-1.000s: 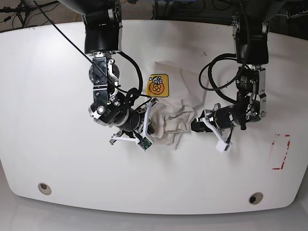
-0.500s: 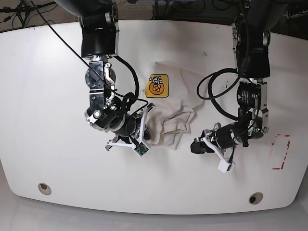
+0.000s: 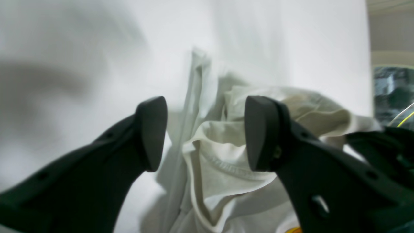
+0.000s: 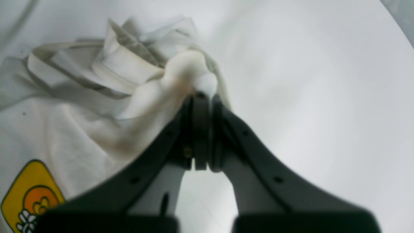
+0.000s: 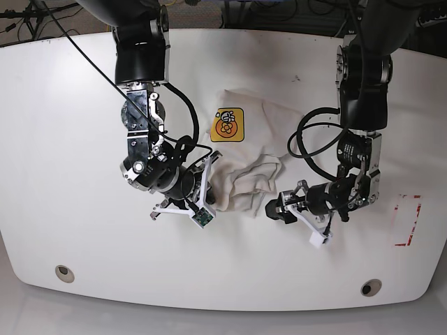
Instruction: Fold the T-shirt properly
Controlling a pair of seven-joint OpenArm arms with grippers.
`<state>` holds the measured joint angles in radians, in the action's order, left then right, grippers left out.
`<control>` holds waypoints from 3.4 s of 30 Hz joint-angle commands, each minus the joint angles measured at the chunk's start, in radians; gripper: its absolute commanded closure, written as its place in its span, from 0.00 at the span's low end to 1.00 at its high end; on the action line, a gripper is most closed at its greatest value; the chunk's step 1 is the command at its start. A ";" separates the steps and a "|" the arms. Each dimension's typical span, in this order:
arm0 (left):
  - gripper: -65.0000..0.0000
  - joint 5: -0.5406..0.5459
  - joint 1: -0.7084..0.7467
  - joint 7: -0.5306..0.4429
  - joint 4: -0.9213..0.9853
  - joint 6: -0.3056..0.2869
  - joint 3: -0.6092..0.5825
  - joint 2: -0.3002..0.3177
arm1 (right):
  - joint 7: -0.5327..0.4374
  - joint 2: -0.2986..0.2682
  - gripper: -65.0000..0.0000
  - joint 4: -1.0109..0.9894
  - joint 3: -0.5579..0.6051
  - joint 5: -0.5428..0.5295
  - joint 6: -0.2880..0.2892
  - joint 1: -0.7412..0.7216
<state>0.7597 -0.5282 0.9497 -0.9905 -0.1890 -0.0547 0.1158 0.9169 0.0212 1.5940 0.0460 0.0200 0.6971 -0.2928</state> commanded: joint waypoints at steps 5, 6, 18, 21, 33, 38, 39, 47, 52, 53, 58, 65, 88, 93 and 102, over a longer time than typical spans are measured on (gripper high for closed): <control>0.42 0.025 -0.045 -0.021 -0.015 -0.004 -0.127 0.000 | -0.026 0.004 1.00 0.016 -0.001 -0.016 0.001 -0.027; 0.42 0.025 -0.043 -0.021 -0.015 -0.004 -0.136 0.000 | -0.026 0.004 1.00 0.016 -0.001 -0.016 0.001 -0.027; 0.42 0.024 -0.013 -0.022 -0.014 0.003 -0.205 -0.001 | -0.026 0.006 1.00 0.016 -0.002 -0.016 0.001 -0.026; 0.42 0.022 -0.013 -0.022 -0.014 0.004 -0.207 0.003 | -0.026 0.006 1.00 0.016 -0.002 -0.016 0.001 -0.021; 0.42 -0.032 -0.020 -0.034 -0.024 0.075 -0.248 0.034 | -0.026 0.004 1.00 0.016 -0.002 -0.018 0.001 -0.018; 0.42 -0.085 -0.022 -0.034 -0.020 0.081 -0.248 0.029 | -0.026 0.004 1.00 0.016 -0.004 -0.018 0.001 -0.018; 0.42 -0.087 -0.022 -0.034 -0.018 0.081 -0.248 0.028 | -0.026 0.004 1.00 0.016 -0.004 -0.018 0.001 -0.018; 0.42 -0.082 -0.022 -0.033 -0.017 0.081 -0.248 0.026 | -0.026 0.004 1.00 0.016 -0.004 -0.018 0.001 -0.009; 0.42 -0.062 -0.020 -0.033 -0.015 0.078 -0.230 0.002 | -0.026 0.003 1.00 0.016 -0.004 -0.018 0.001 -0.004; 0.42 -0.049 -0.020 -0.033 -0.015 0.072 -0.227 0.002 | -0.026 0.003 1.00 0.016 -0.004 -0.018 0.001 -0.004; 0.42 0.013 -0.020 -0.031 -0.015 0.061 -0.224 0.000 | -0.026 0.003 1.00 0.016 -0.004 -0.018 0.001 0.007; 0.42 0.028 -0.019 -0.031 -0.008 0.064 -0.224 -0.001 | -0.026 0.003 1.00 0.016 -0.004 -0.018 0.001 0.008; 0.92 0.030 -0.014 -0.031 0.034 0.061 -0.219 -0.001 | -0.028 0.001 1.00 0.016 -0.048 -0.018 0.001 0.008; 0.96 0.031 -0.014 -0.031 0.022 0.059 -0.218 -0.001 | -0.028 0.001 1.00 0.016 -0.048 -0.018 0.001 0.008; 0.96 0.031 0.013 -0.010 -0.094 0.061 -0.152 0.002 | -0.028 0.001 1.00 0.024 -0.048 -0.018 0.001 0.004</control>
<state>0.7723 -0.4915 0.9344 -1.0481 -0.1196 -0.2176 0.1143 0.9165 0.0219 1.5944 -0.0021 0.0151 0.6971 -0.2581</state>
